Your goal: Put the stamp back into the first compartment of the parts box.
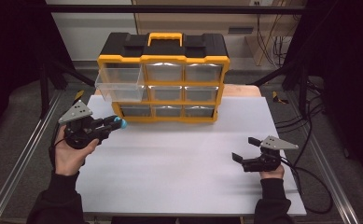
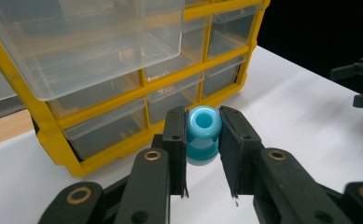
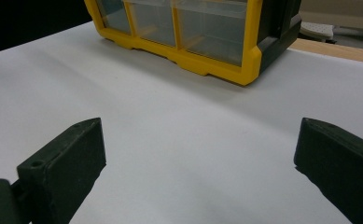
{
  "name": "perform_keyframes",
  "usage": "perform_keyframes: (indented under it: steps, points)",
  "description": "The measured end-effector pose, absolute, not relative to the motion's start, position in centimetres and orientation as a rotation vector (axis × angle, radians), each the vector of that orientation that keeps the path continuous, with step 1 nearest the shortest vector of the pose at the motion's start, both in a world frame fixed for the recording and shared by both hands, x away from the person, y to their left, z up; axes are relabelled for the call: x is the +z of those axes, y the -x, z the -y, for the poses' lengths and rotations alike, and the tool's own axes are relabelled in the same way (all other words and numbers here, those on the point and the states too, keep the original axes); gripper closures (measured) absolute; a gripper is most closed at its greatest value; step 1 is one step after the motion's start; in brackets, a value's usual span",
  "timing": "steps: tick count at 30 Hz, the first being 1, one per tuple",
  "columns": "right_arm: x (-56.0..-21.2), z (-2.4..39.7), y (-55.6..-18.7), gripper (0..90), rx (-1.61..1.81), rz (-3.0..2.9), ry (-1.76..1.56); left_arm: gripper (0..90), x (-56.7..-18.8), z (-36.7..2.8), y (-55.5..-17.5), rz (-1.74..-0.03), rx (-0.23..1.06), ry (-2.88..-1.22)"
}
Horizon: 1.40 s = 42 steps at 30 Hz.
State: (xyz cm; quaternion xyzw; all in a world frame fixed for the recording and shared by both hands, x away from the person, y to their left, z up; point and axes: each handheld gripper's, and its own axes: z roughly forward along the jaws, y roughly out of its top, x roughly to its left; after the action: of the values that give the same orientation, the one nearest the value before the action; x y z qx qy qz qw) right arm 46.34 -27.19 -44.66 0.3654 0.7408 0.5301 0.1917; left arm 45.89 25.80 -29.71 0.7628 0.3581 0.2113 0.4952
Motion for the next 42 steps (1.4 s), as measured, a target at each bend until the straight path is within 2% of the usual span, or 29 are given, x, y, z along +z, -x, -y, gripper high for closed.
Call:
perform_keyframes:
  steps: [42]
  points:
    - [-44.6, 27.2, -46.3, 2.5, 1.491, -2.077, -1.027, 72.5, -23.5, -26.2, -46.5, -0.841, 0.609, -1.825]
